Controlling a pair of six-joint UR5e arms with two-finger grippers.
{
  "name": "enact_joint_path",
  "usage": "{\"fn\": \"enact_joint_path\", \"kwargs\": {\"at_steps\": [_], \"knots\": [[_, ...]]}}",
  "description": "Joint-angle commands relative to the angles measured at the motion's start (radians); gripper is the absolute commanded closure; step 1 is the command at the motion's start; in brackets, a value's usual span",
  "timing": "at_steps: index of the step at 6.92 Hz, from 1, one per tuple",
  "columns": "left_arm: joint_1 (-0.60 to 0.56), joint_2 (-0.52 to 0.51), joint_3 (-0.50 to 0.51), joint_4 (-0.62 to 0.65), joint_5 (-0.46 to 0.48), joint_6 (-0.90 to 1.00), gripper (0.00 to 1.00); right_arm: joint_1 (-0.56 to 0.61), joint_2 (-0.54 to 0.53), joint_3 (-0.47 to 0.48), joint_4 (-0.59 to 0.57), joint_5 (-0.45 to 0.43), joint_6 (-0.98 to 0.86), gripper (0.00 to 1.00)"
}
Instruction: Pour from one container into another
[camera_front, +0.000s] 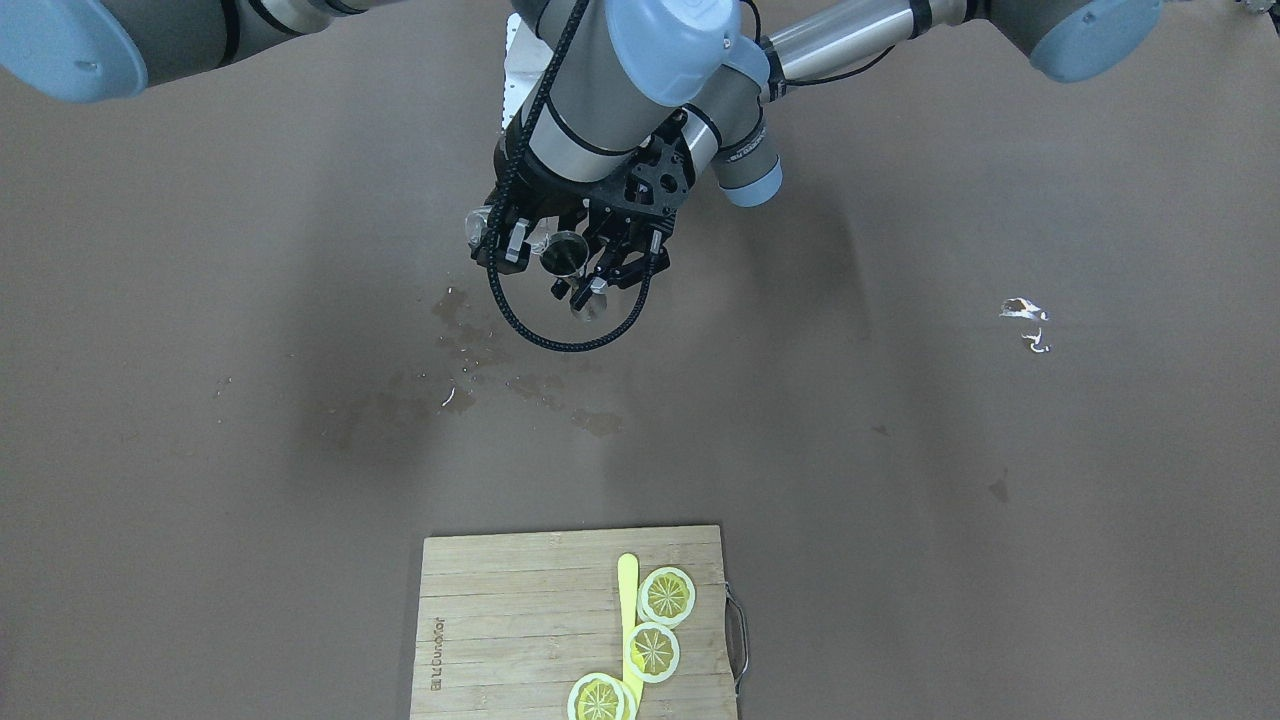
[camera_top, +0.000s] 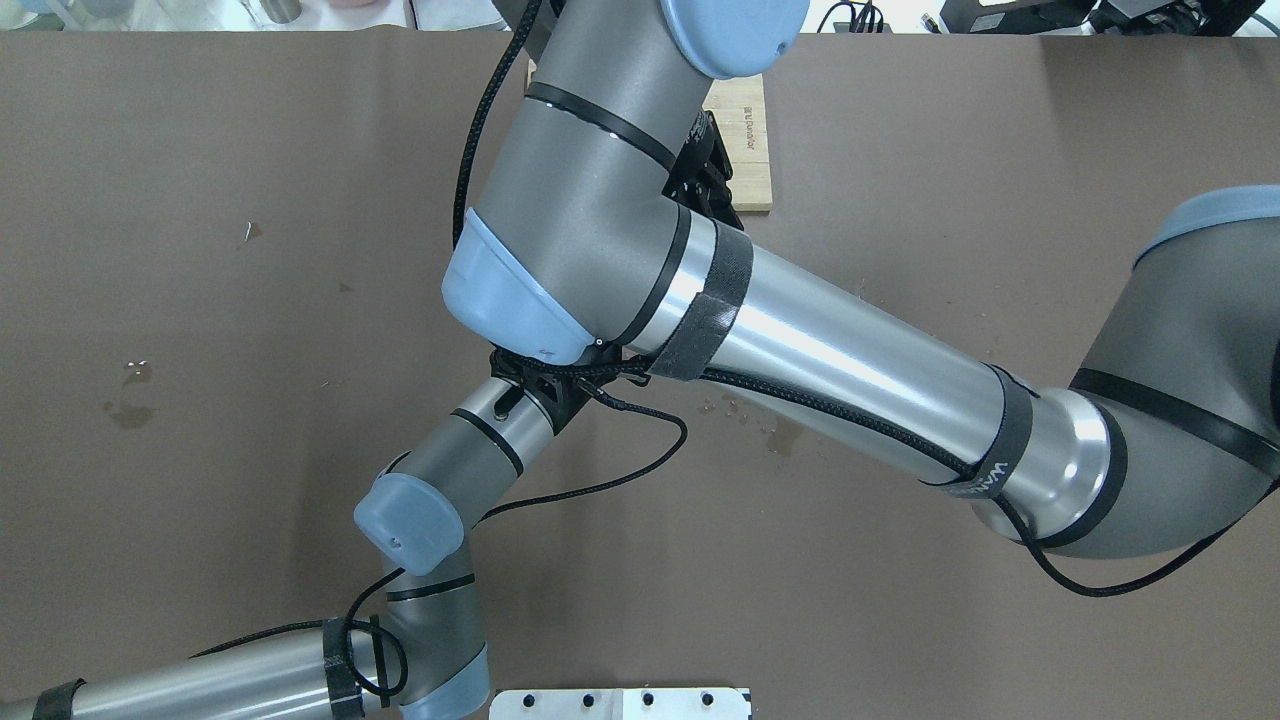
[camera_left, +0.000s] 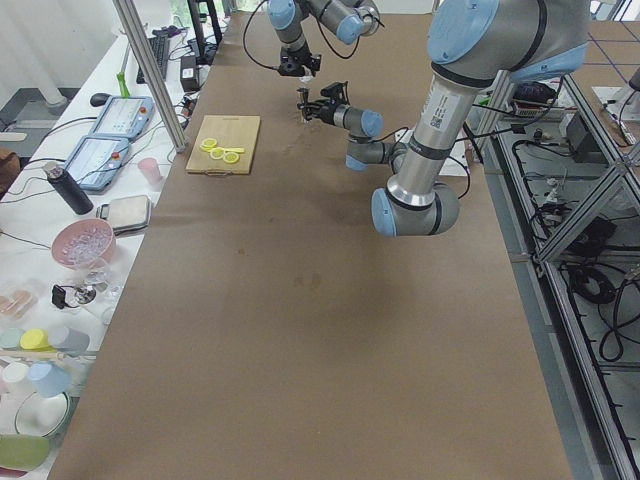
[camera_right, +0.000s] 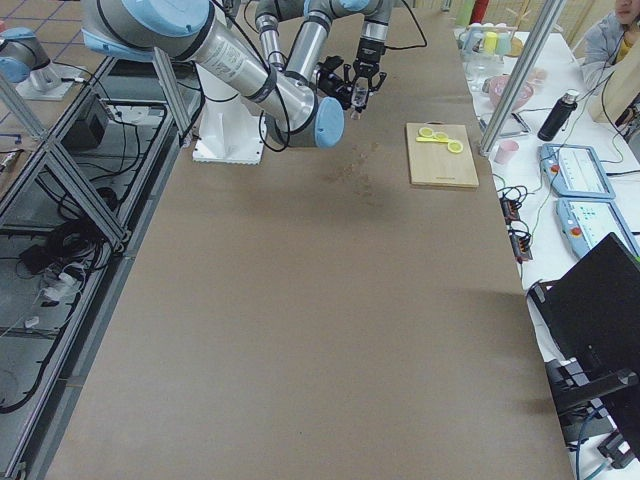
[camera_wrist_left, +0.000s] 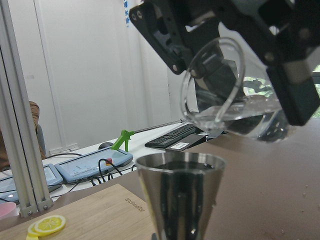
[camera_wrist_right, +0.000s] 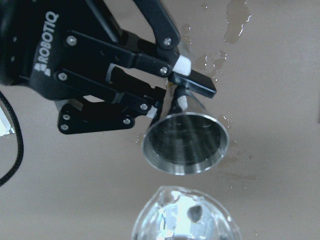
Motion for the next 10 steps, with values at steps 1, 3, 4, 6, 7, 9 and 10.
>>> {"fn": "enact_joint_path", "kwargs": {"at_steps": [1, 3, 4, 6, 7, 9, 10], "knots": [[0.0, 0.001, 0.0, 0.0, 0.0, 0.0, 1.0, 0.0, 0.008, -0.02, -0.017, 0.0, -0.007, 1.0], [0.0, 0.001, 0.0, 0.0, 0.0, 0.0, 1.0, 0.0, 0.032, -0.06, -0.023, 0.0, -0.007, 1.0], [0.0, 0.001, 0.0, 0.0, 0.0, 0.0, 1.0, 0.0, 0.038, -0.063, -0.023, 0.001, -0.007, 1.0], [0.0, 0.001, 0.0, -0.002, 0.0, 0.0, 1.0, 0.0, 0.043, -0.075, -0.023, 0.001, -0.007, 1.0], [0.0, 0.002, 0.0, -0.009, 0.0, 0.0, 1.0, 0.0, 0.044, -0.08, -0.023, 0.001, -0.007, 1.0], [0.0, 0.002, 0.0, -0.011, 0.0, 0.0, 1.0, 0.002, 0.046, -0.081, -0.023, 0.001, -0.007, 1.0], [0.0, 0.004, 0.0, -0.017, 0.0, 0.0, 1.0, 0.0, 0.046, -0.083, -0.023, 0.001, -0.007, 1.0]]}}
